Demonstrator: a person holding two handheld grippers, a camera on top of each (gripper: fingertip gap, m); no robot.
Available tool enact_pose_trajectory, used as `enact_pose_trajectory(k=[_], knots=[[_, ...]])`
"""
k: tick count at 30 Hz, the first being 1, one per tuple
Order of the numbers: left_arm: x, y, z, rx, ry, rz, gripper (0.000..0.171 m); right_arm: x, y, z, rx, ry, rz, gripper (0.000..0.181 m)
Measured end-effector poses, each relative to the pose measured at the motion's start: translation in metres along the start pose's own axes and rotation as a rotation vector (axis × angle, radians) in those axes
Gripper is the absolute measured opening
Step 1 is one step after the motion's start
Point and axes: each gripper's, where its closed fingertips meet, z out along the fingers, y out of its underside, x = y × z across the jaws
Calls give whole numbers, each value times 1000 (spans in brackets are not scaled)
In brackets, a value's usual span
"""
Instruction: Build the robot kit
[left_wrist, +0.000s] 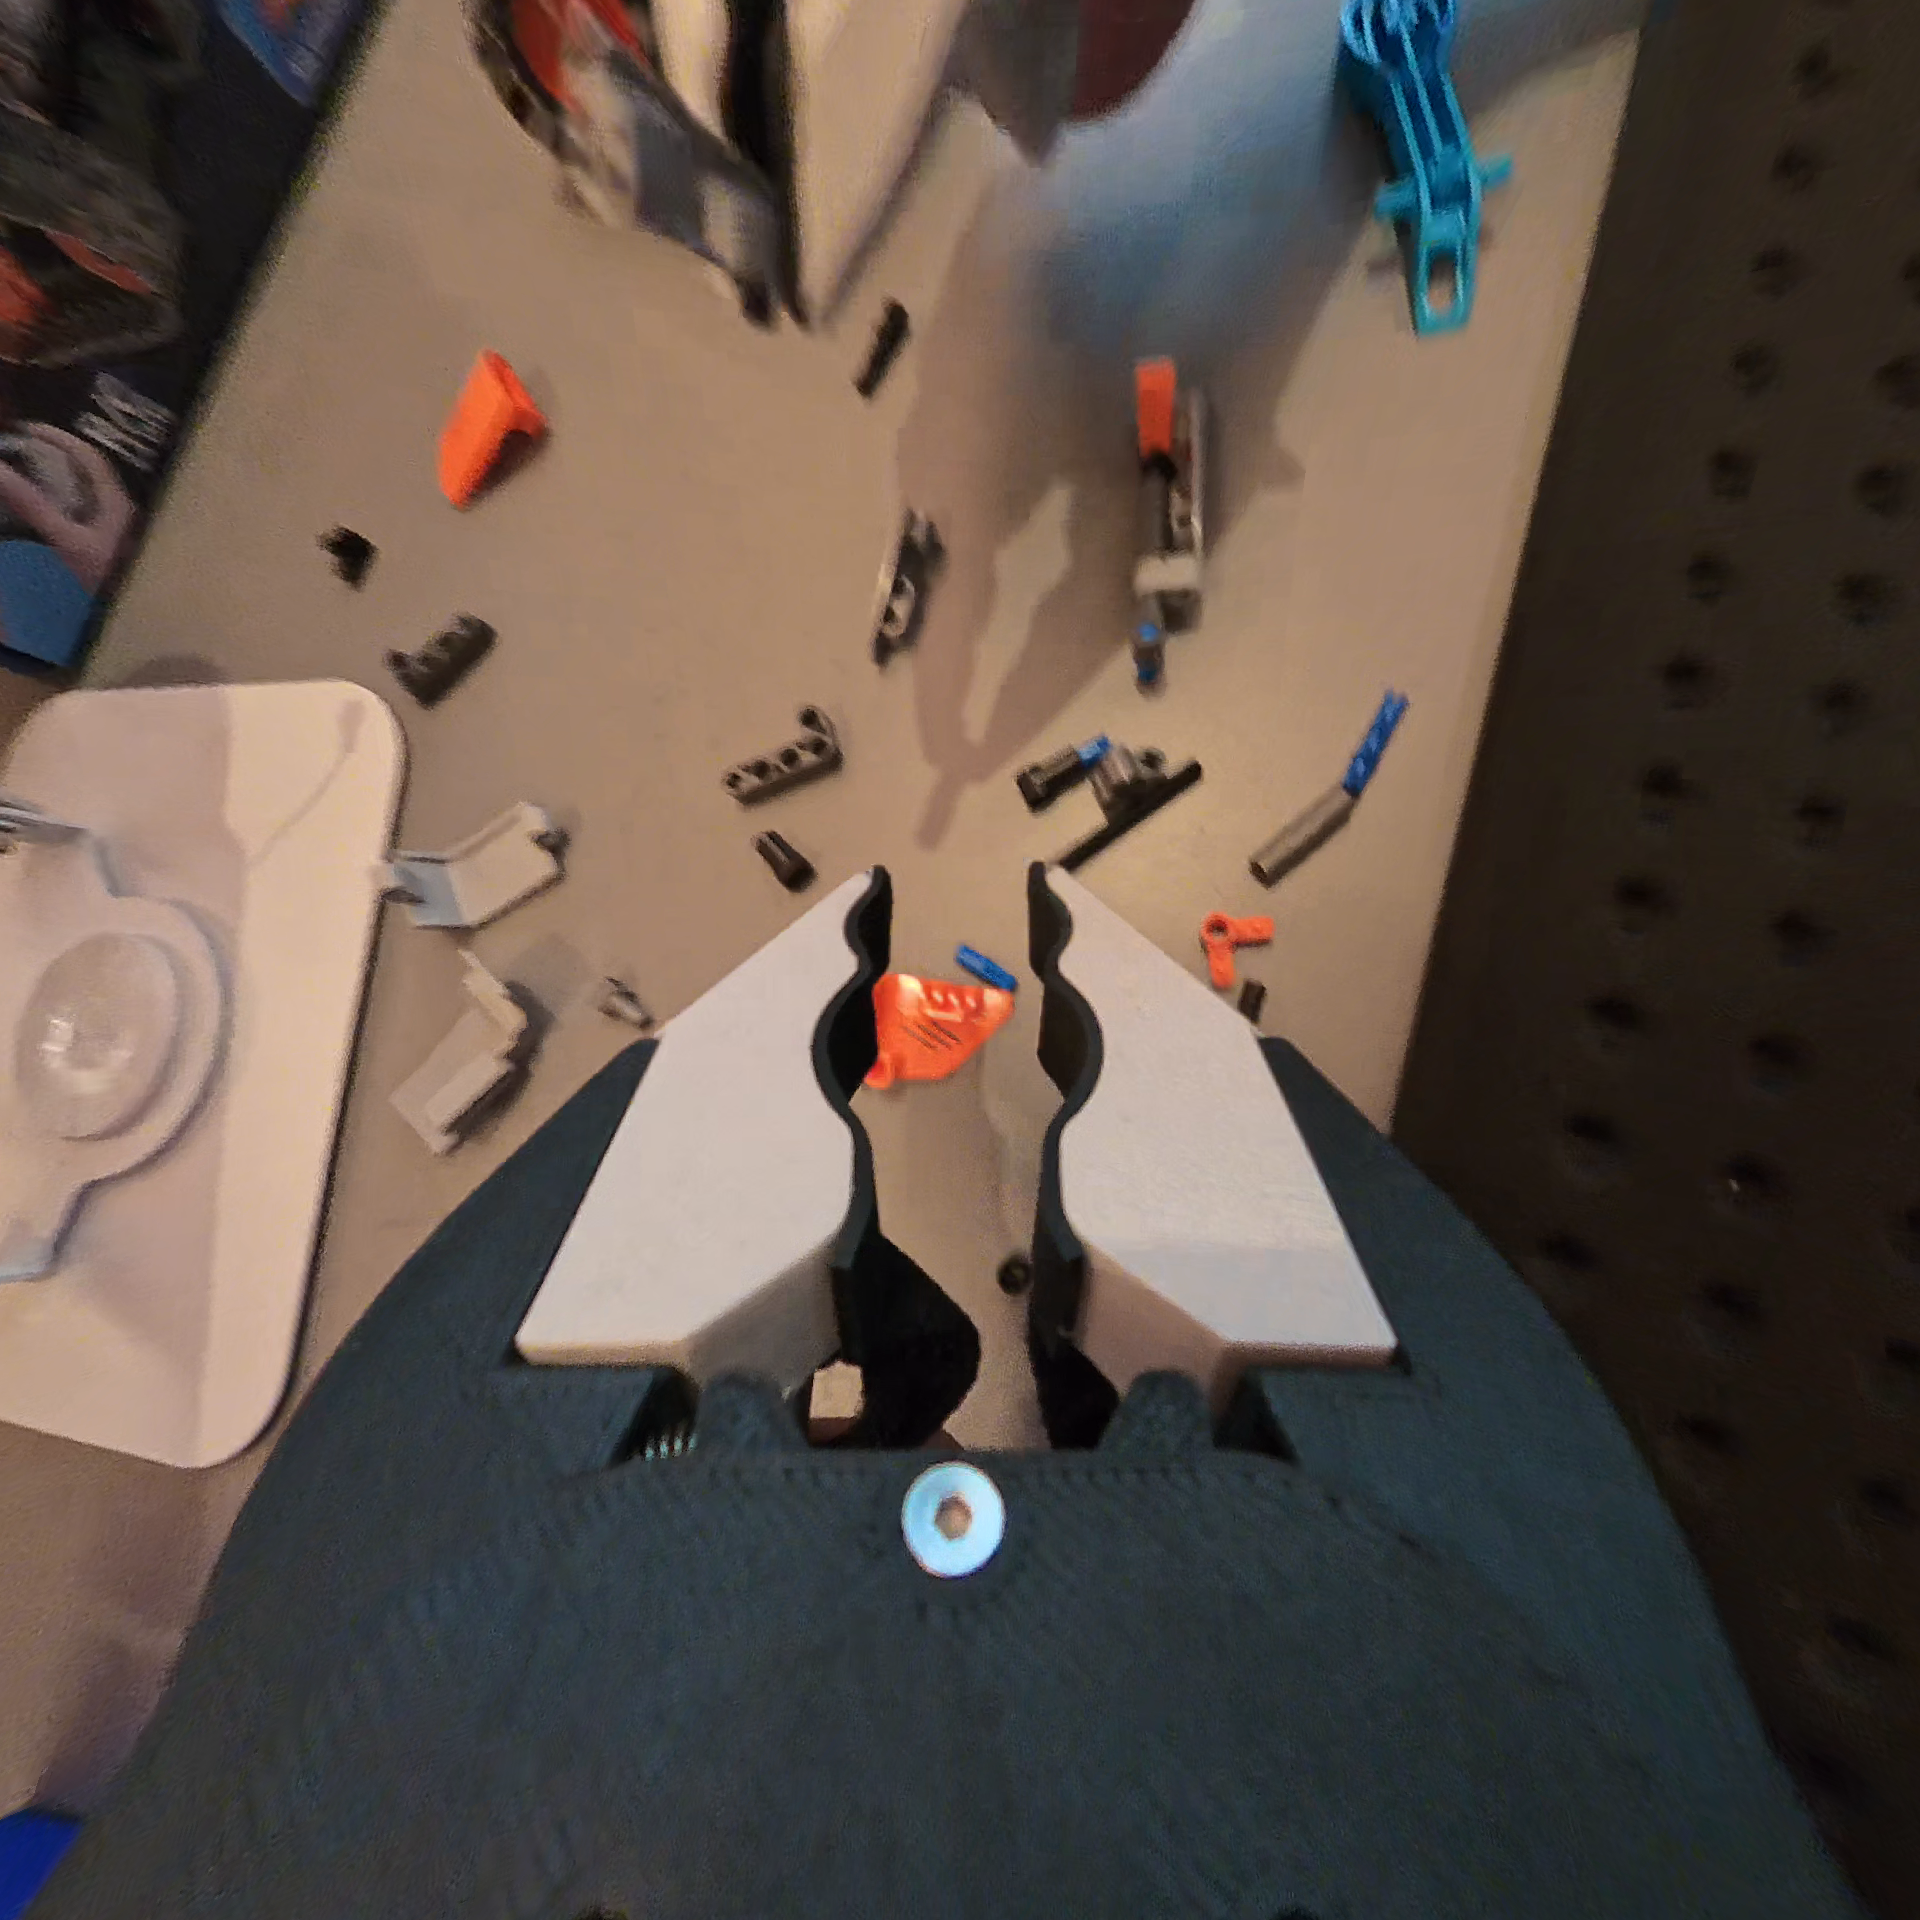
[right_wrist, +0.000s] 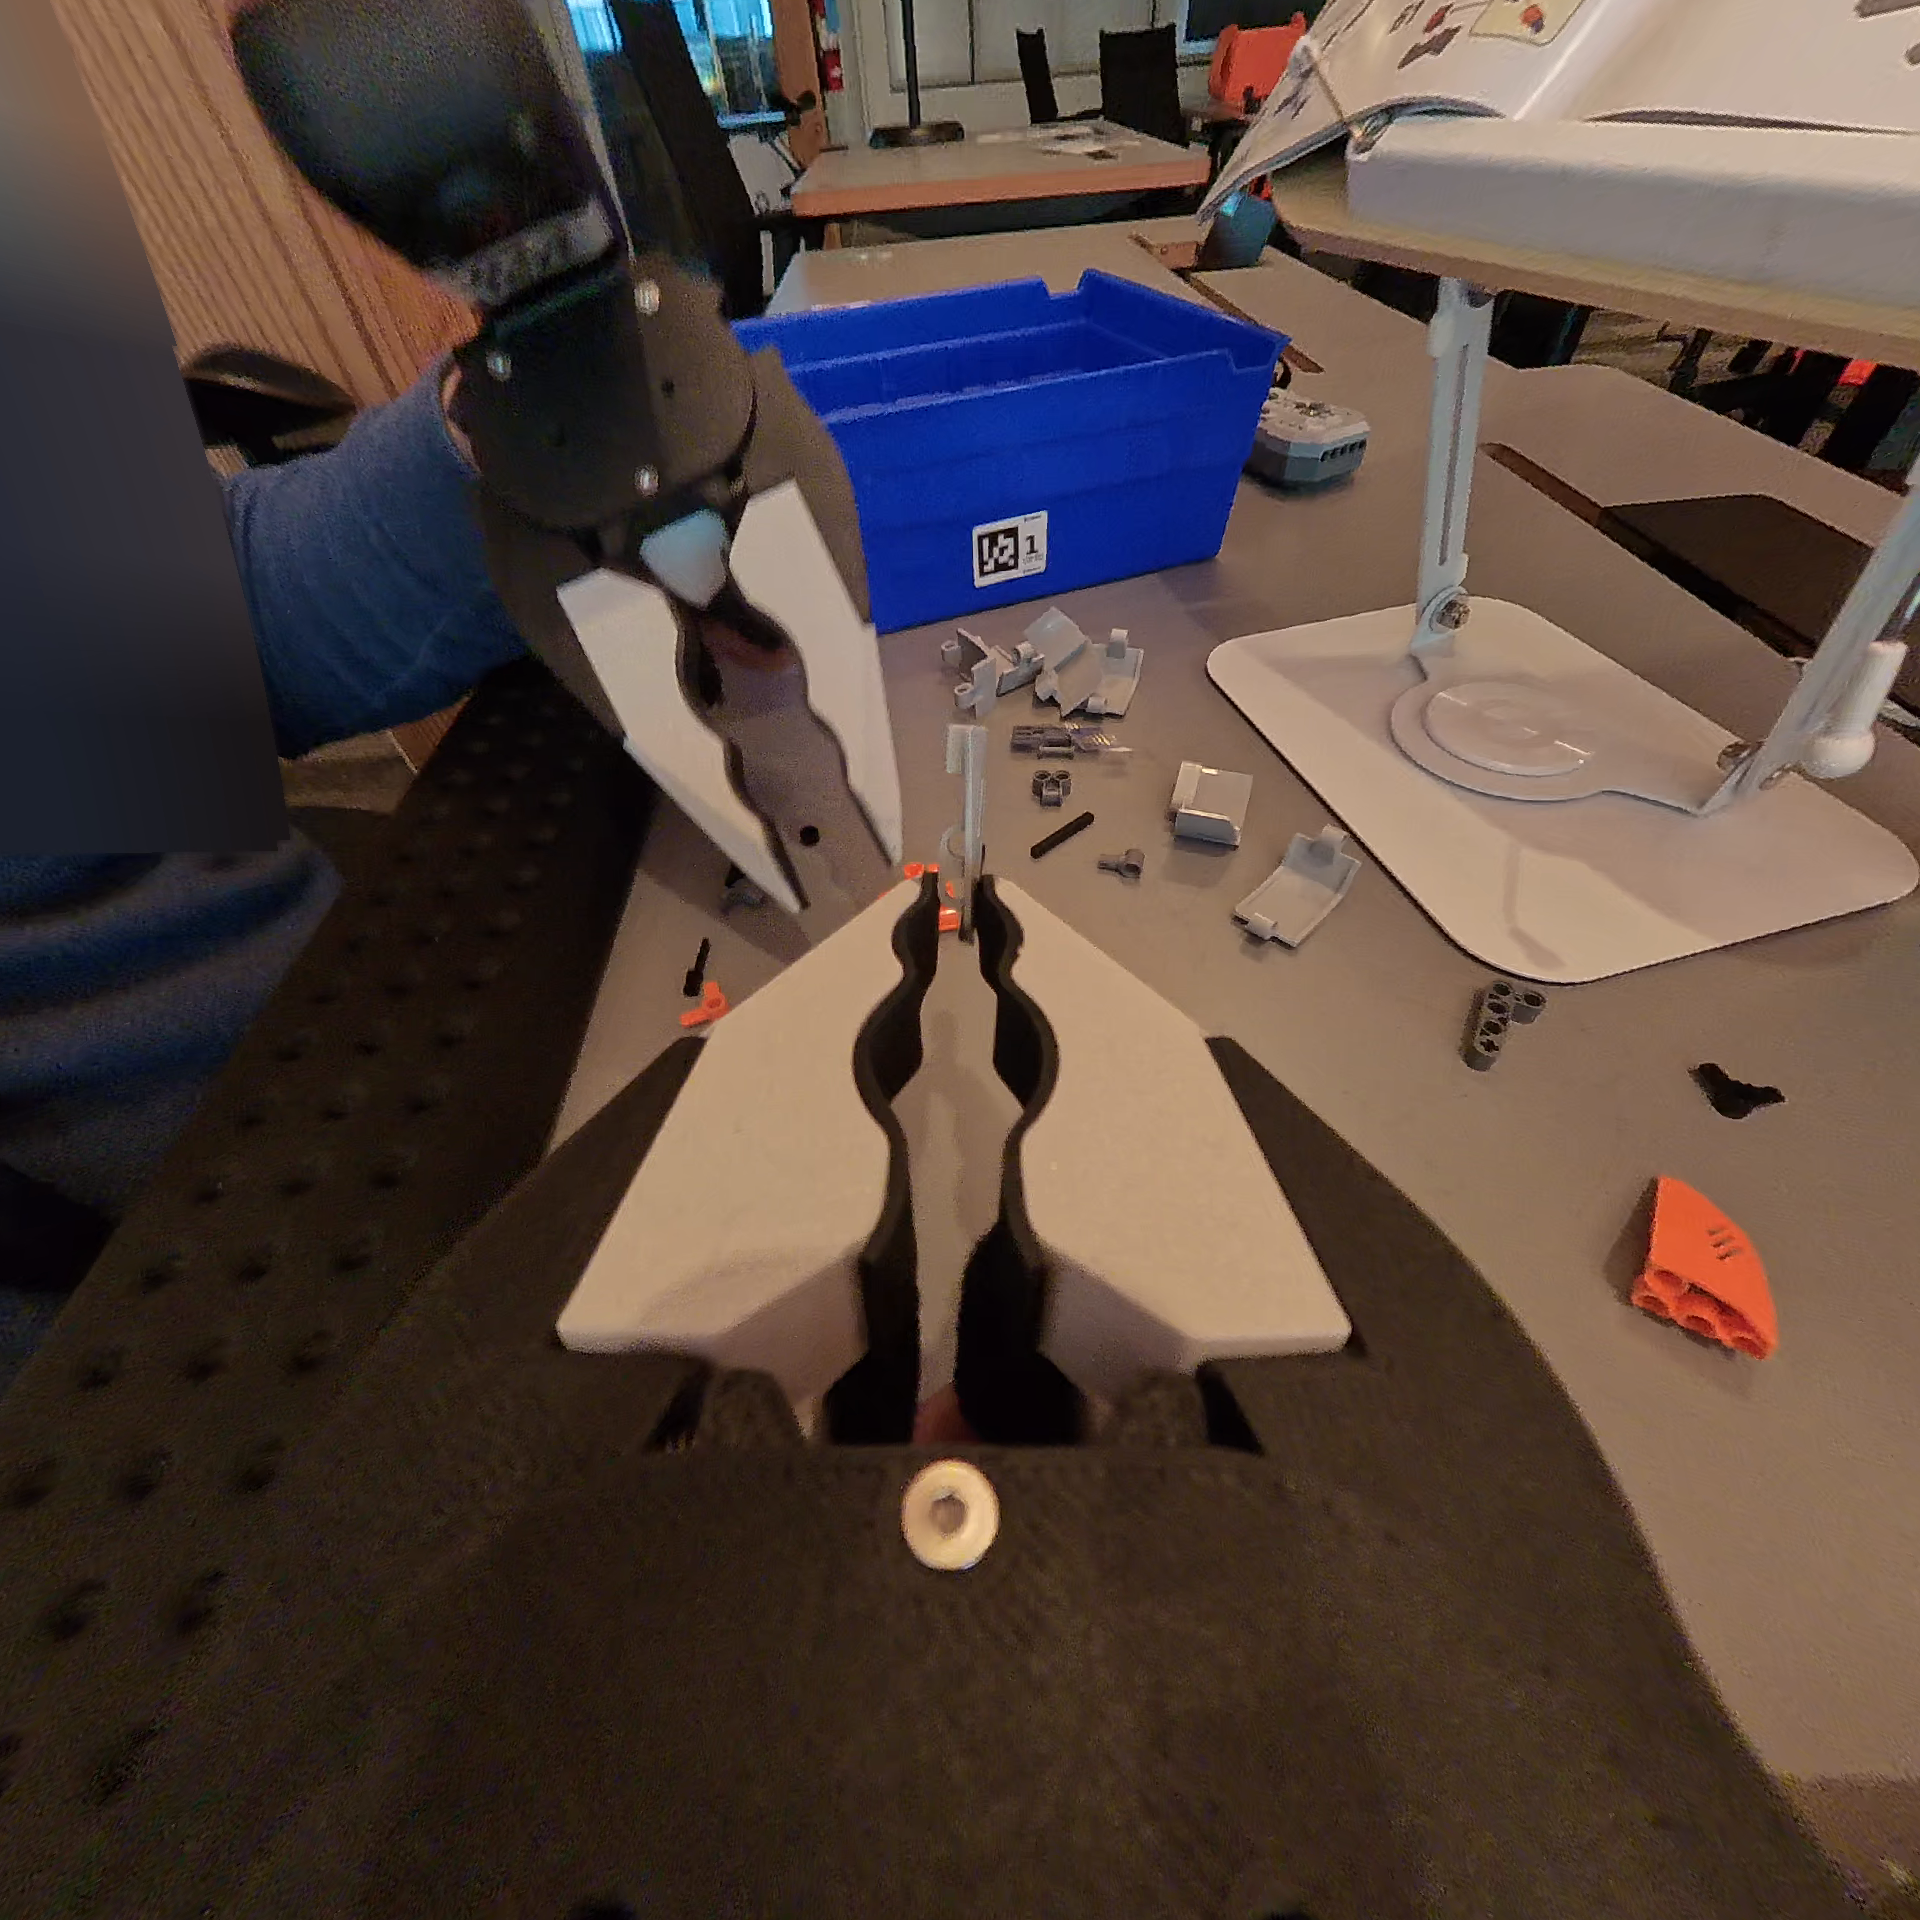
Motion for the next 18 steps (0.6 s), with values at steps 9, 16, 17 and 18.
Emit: enact_pose_trajectory(k=[9,16,17,18], knots=[[-28,-76,-19,366,-113,-81,26,-10,1,5,-29,-10,-64,4],[-18,-86,-12,449,-39,-108,10,-16,-1,6,-33,-13,-83,4],[-18,-87,-13,464,-27,-126,8,-16,-2,6,-29,-12,-84,4],[-17,-88,-15,487,-4,-146,4,-16,-3,6,-25,-7,-84,4]])
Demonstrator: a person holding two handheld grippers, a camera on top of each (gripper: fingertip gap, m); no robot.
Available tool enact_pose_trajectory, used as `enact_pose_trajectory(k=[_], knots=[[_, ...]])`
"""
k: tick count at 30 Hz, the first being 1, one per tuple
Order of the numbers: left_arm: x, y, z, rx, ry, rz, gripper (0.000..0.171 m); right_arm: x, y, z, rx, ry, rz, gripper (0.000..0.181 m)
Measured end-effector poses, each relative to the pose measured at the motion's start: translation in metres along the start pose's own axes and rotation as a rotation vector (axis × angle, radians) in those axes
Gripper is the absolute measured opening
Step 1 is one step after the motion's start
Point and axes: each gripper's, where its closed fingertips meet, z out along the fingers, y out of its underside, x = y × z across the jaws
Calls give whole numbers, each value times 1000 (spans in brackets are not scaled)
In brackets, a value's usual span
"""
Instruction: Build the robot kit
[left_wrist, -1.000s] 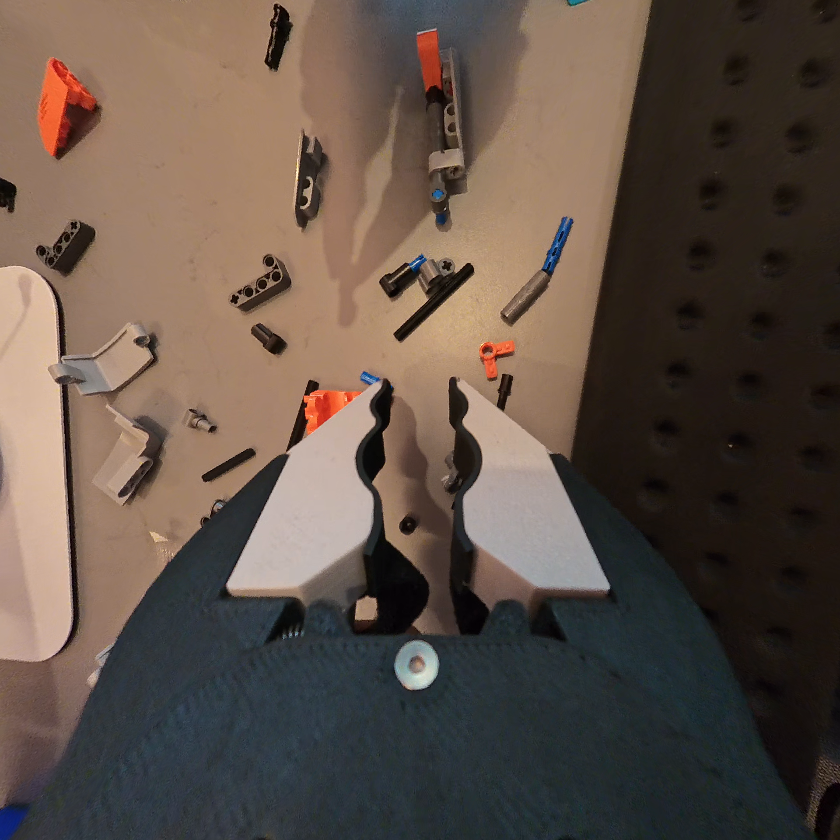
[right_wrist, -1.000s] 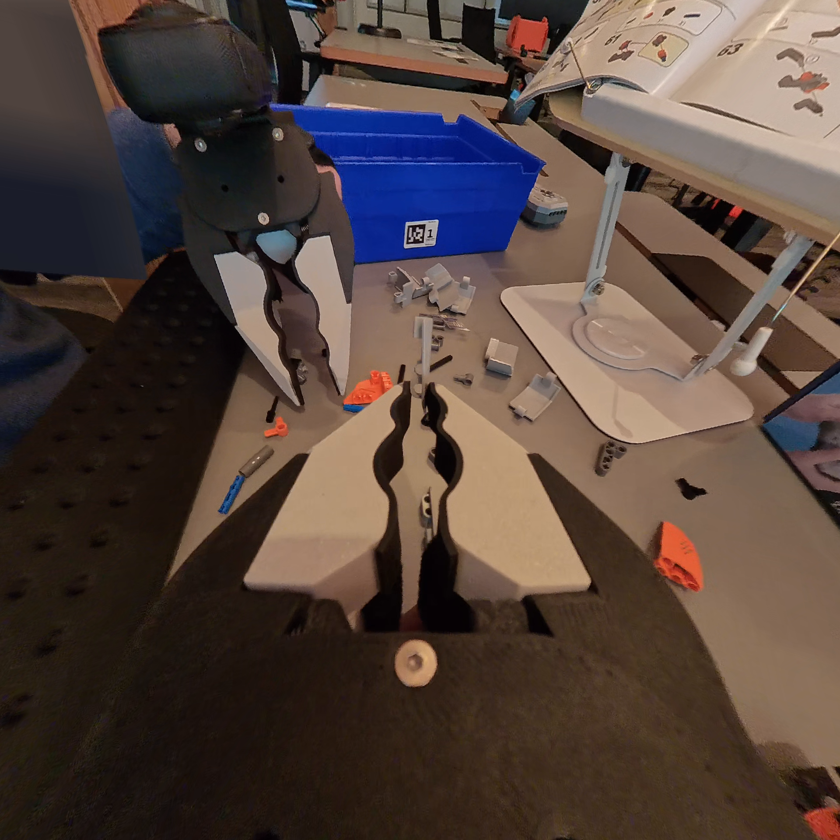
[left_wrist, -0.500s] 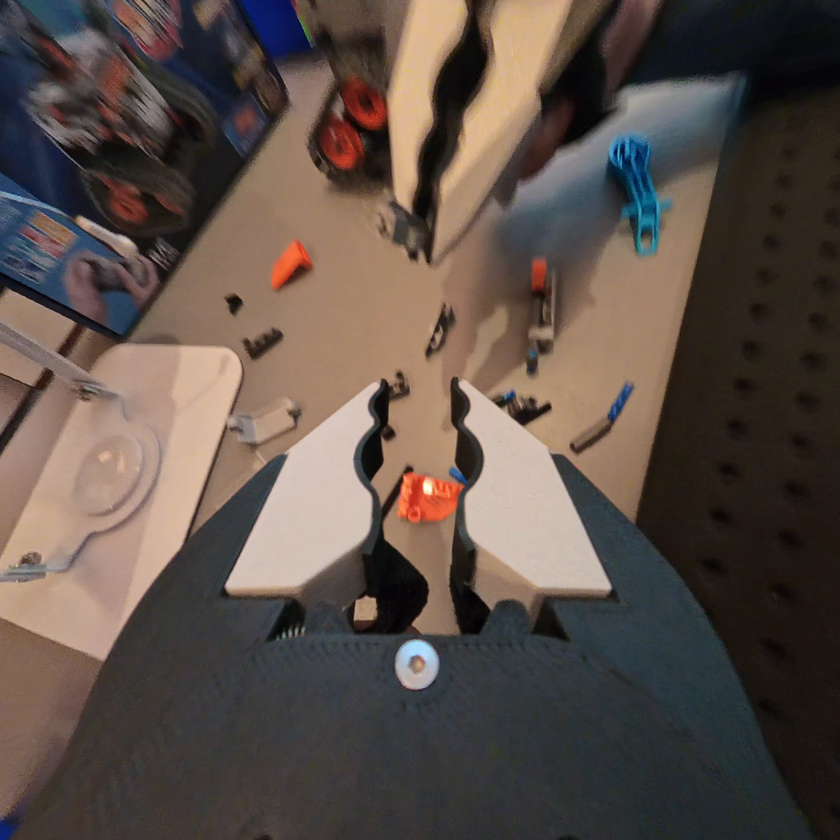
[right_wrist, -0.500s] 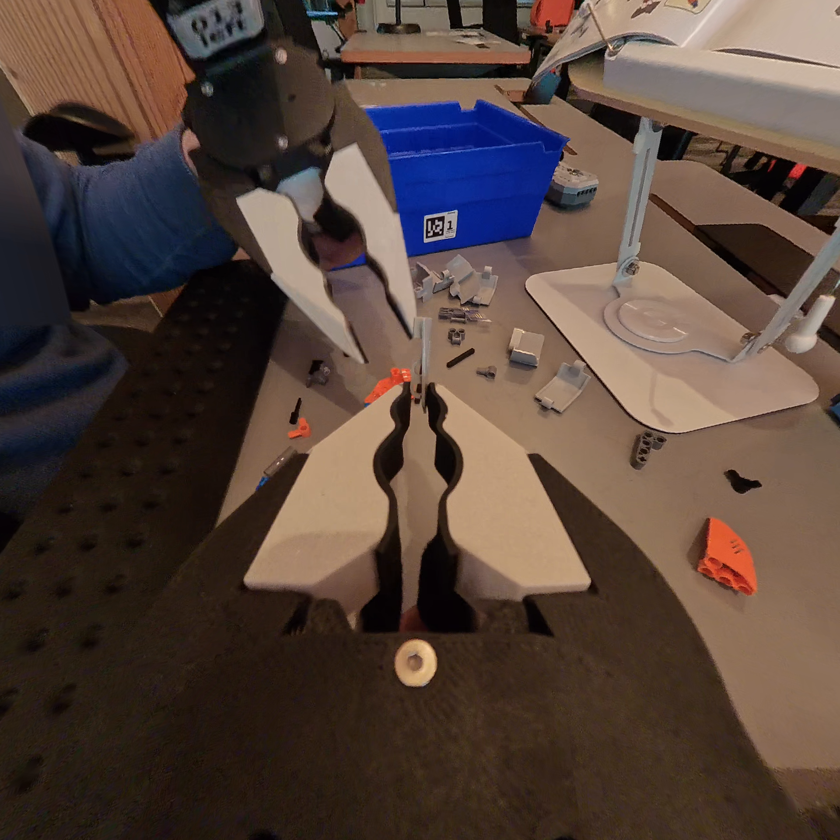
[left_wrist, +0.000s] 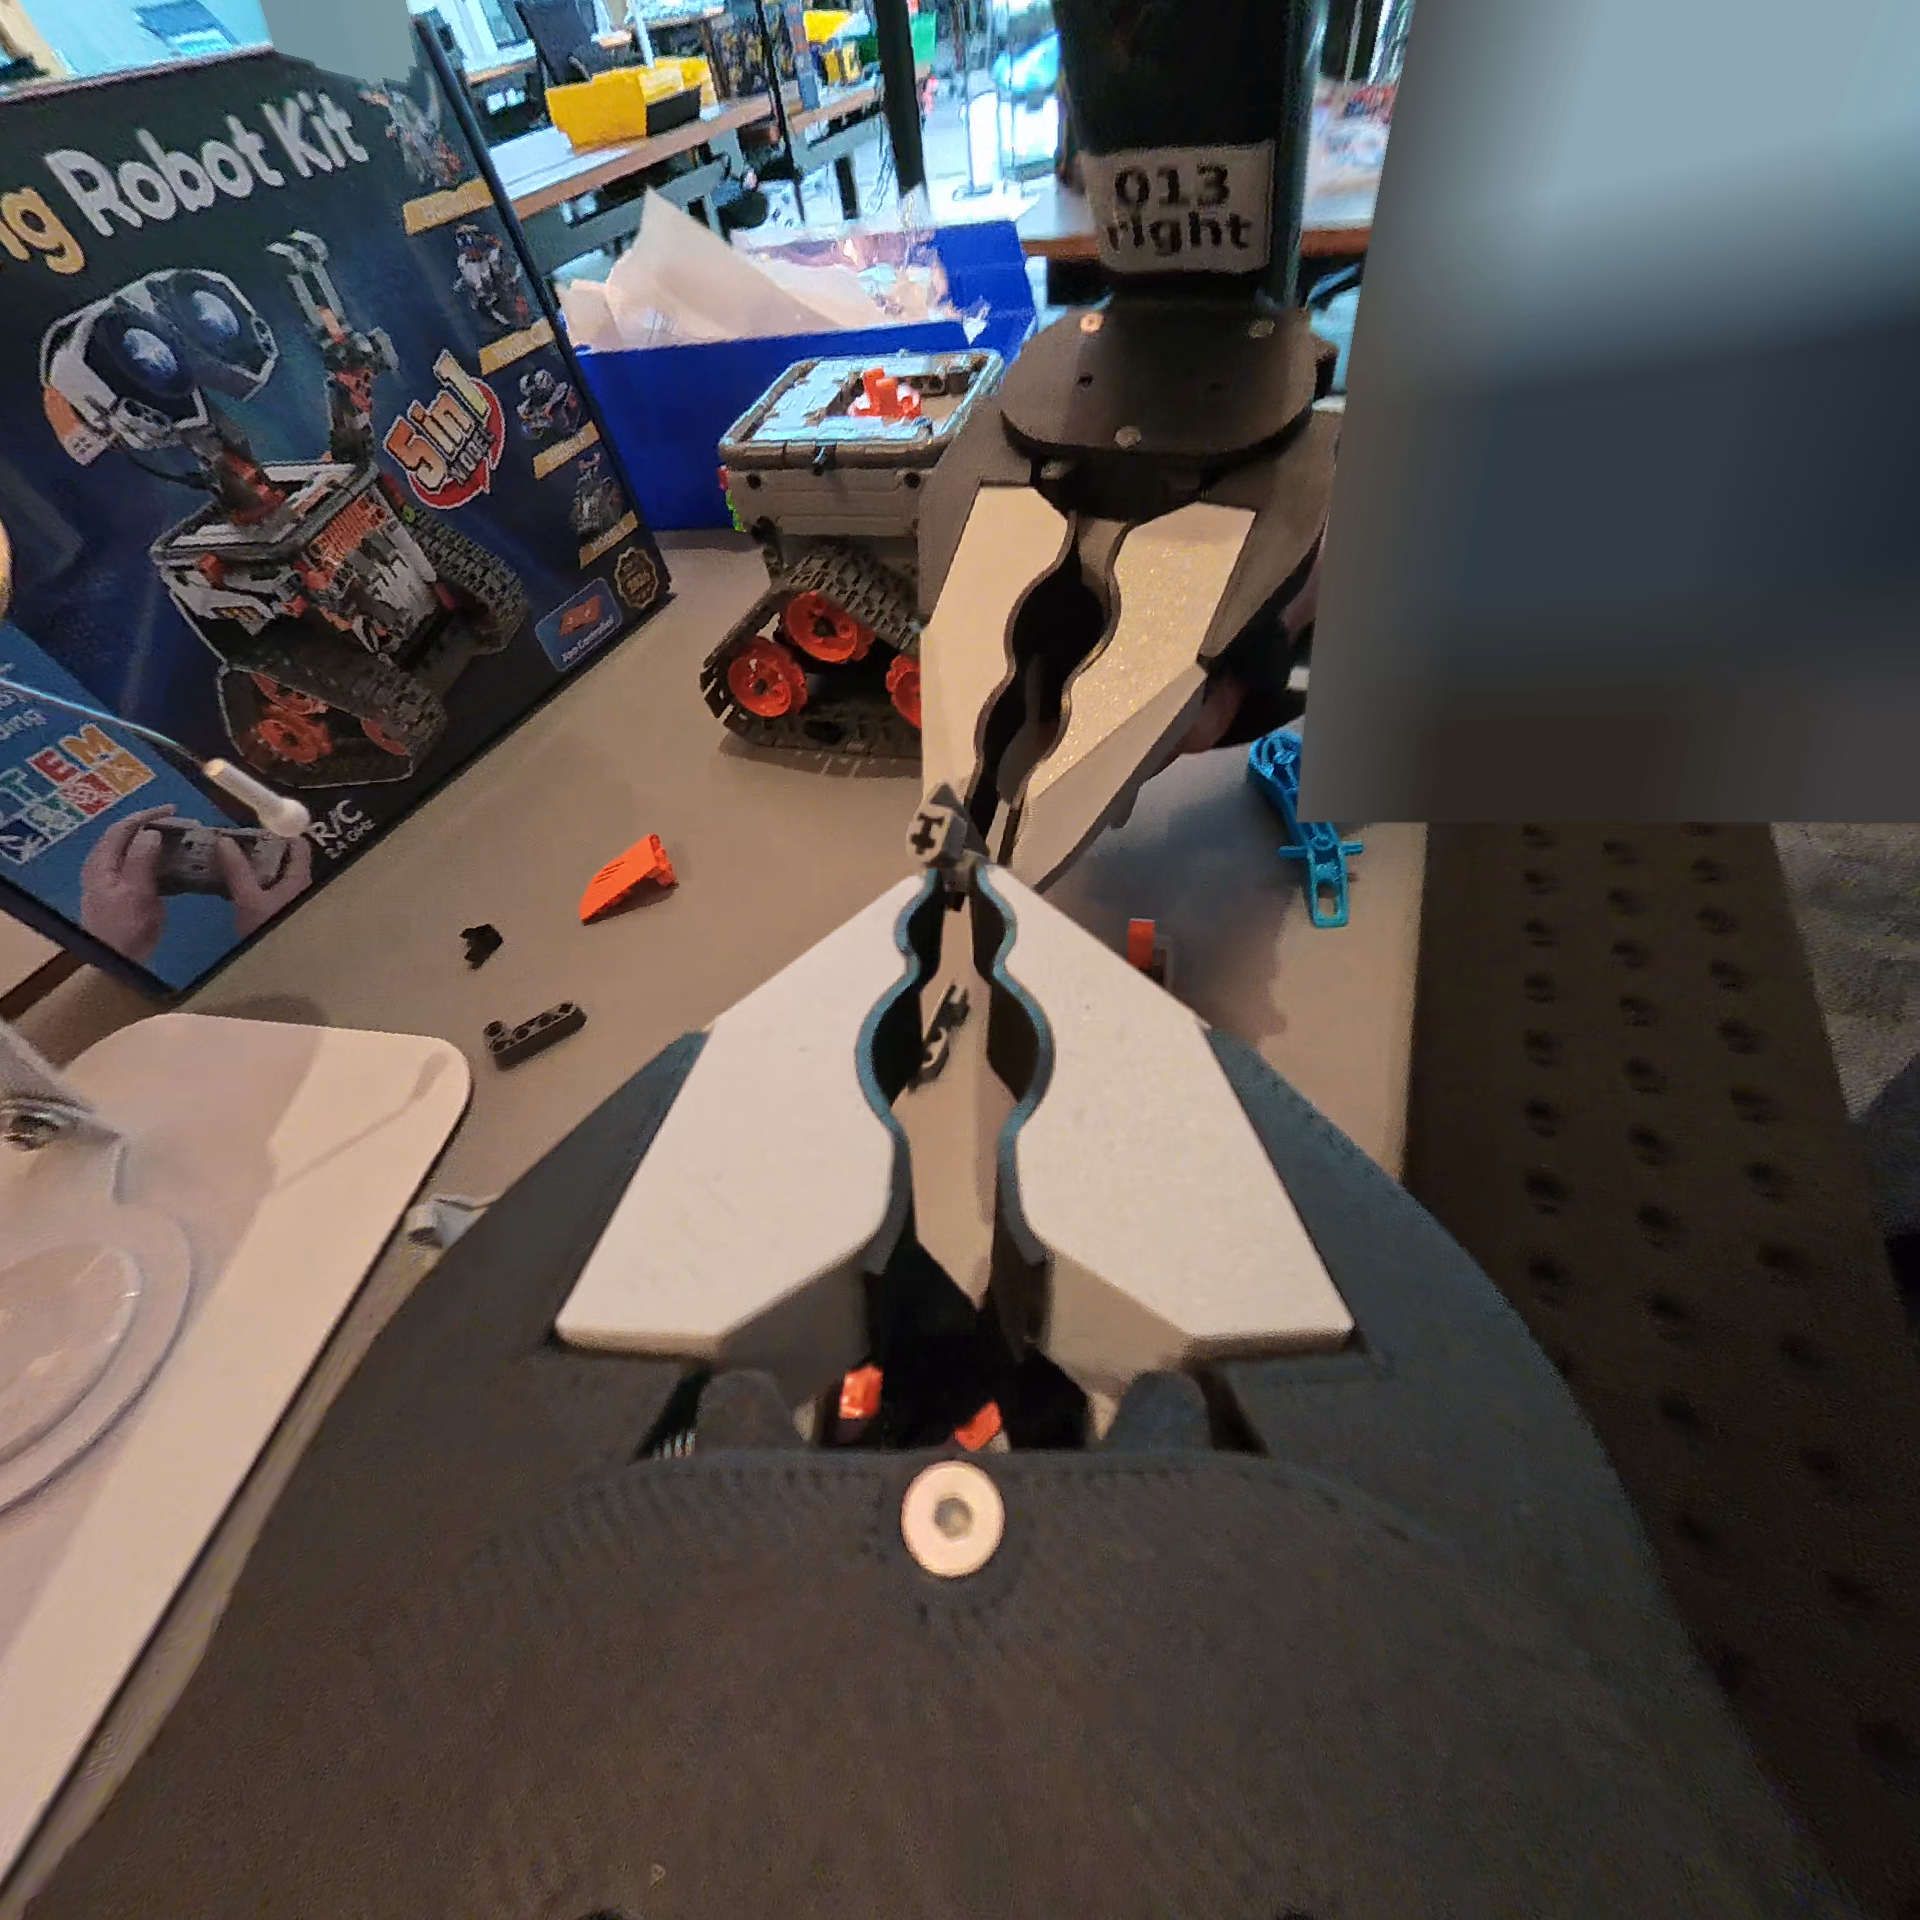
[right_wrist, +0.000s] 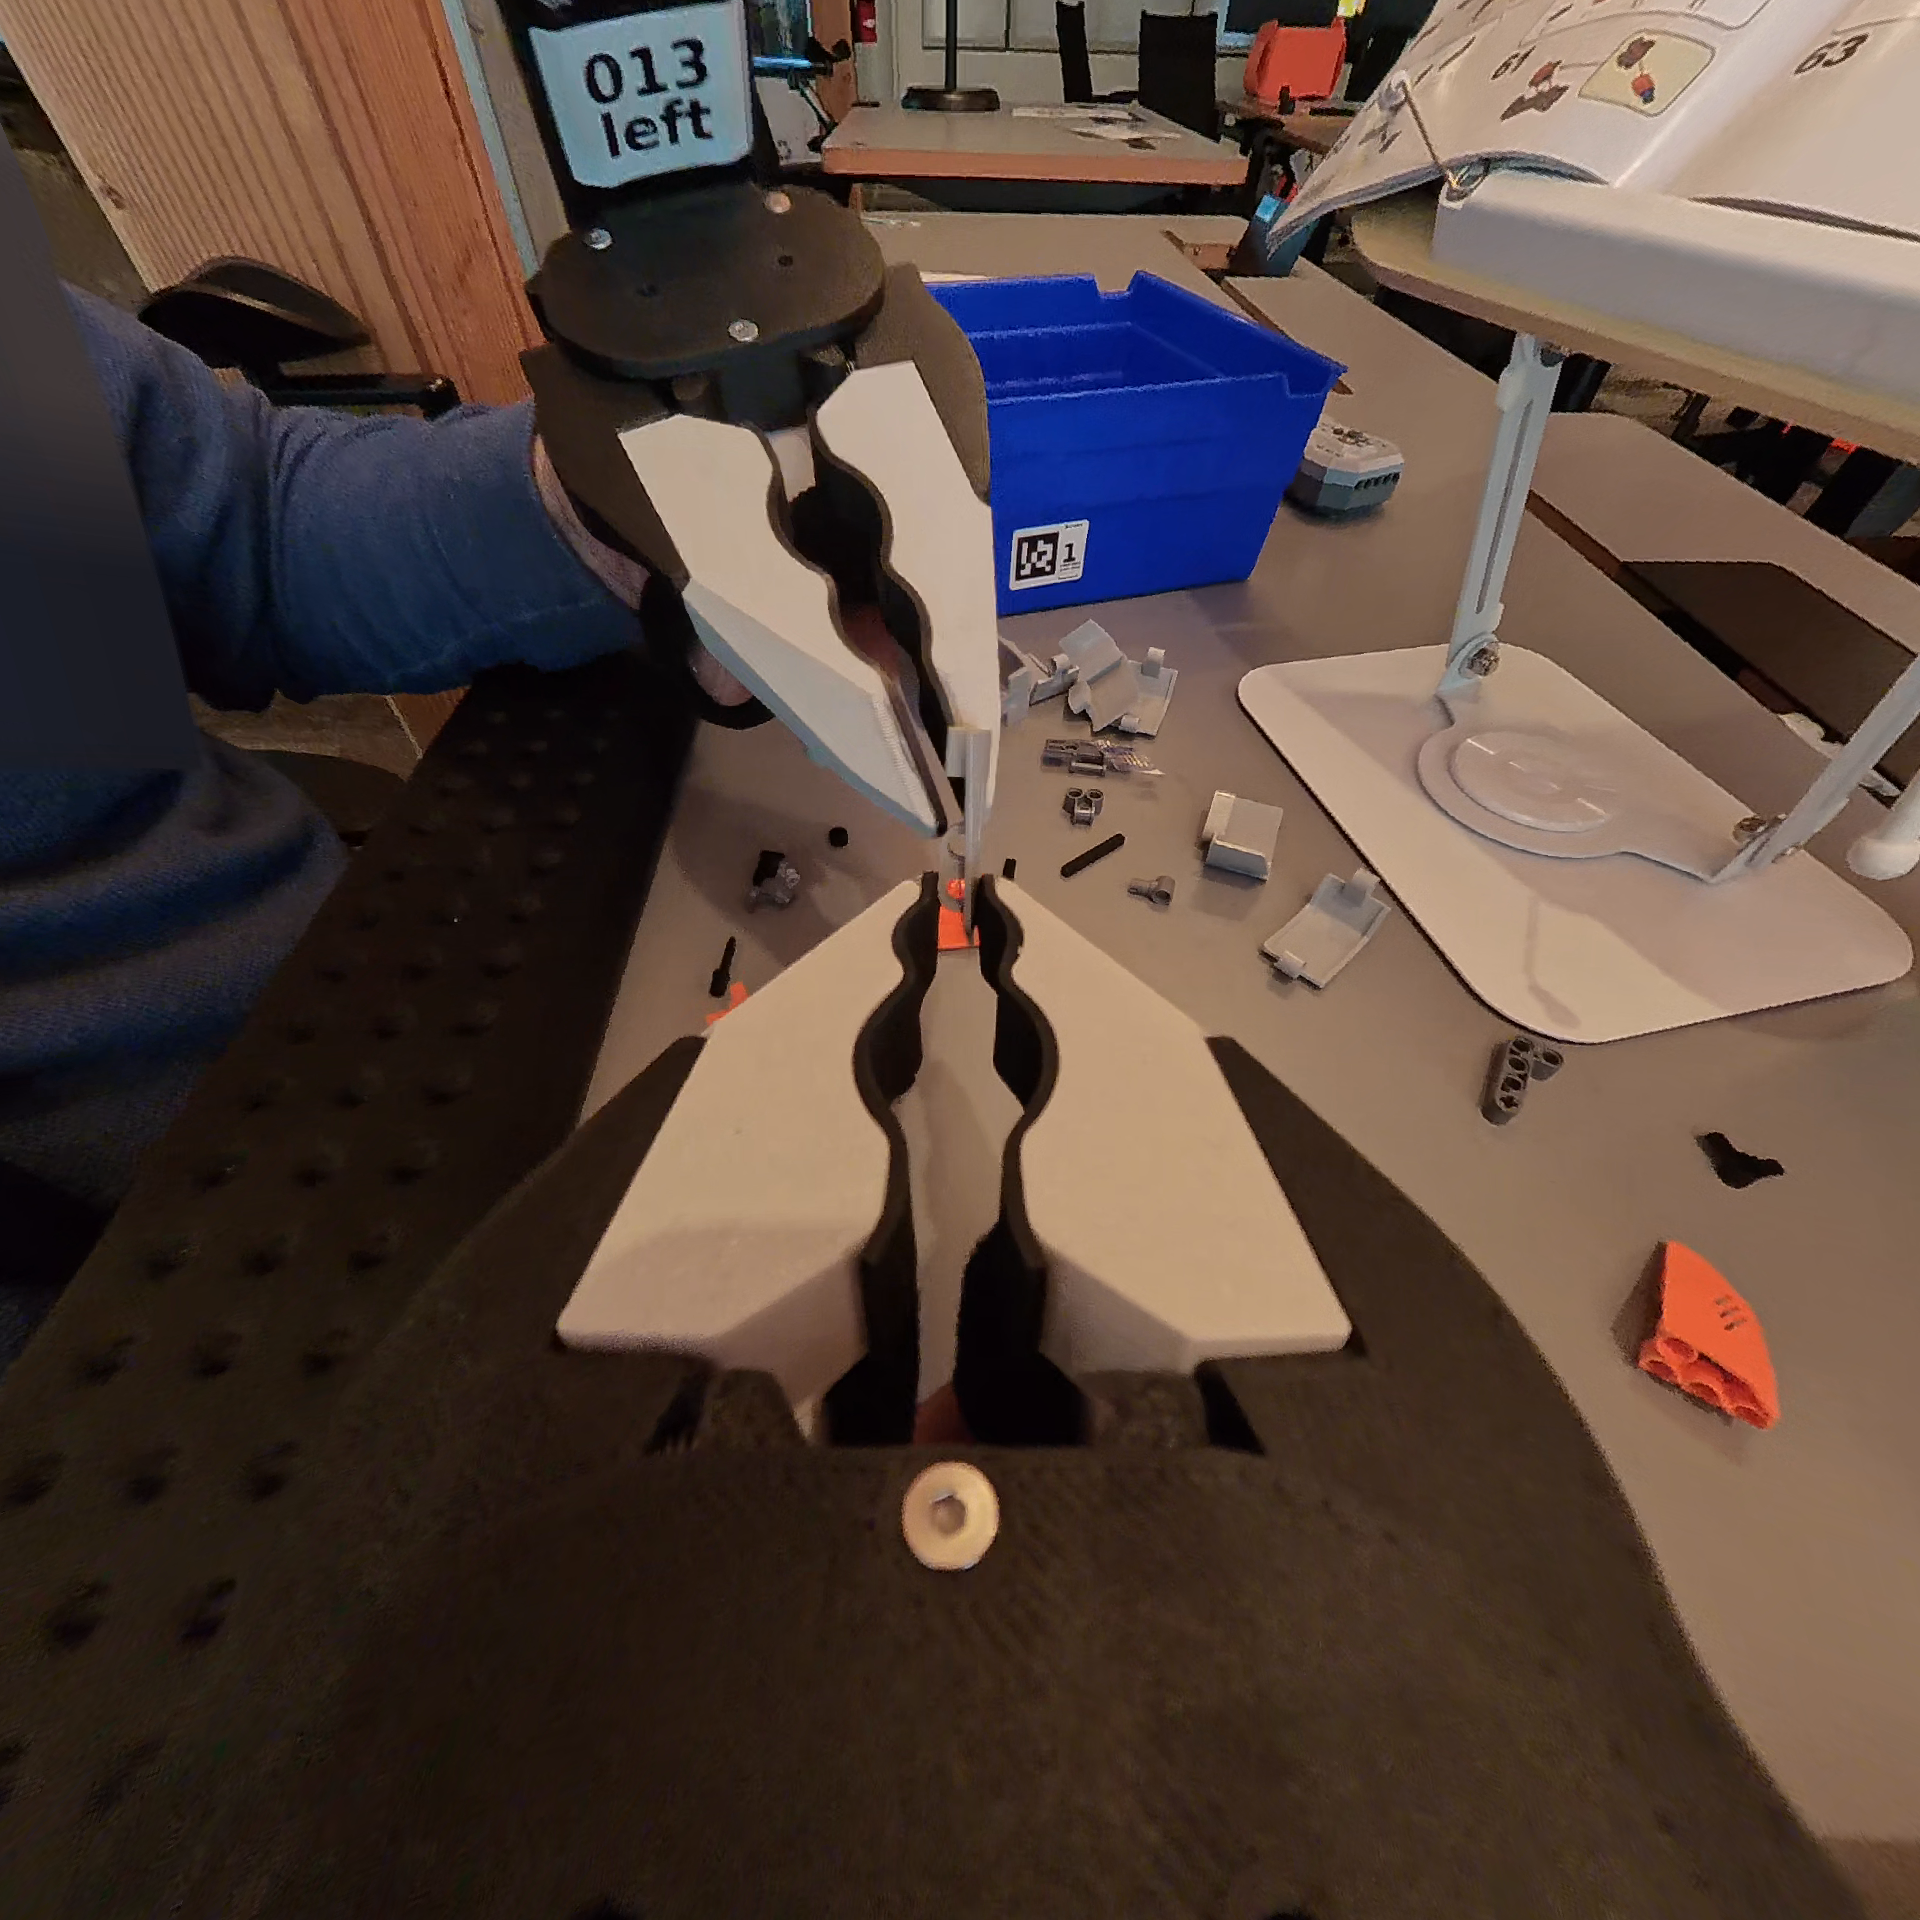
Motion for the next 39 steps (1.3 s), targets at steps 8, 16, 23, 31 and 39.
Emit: enact_pose_trajectory(k=[8,16,23,31,39], knots=[[-5,-10,-5,133,75,-168,4,-1,-11,-2,41,-5,66,4],[2,-14,-6,136,56,-42,10,-3,-4,1,-20,43,-48,4],[0,-19,-10,187,72,-82,8,-1,-11,-1,-15,113,-160,4],[-6,-27,-18,319,218,-351,9,-2,-28,-8,62,107,-80,4],[-6,-31,-22,393,371,-547,9,-4,-39,-12,121,77,15,4]])
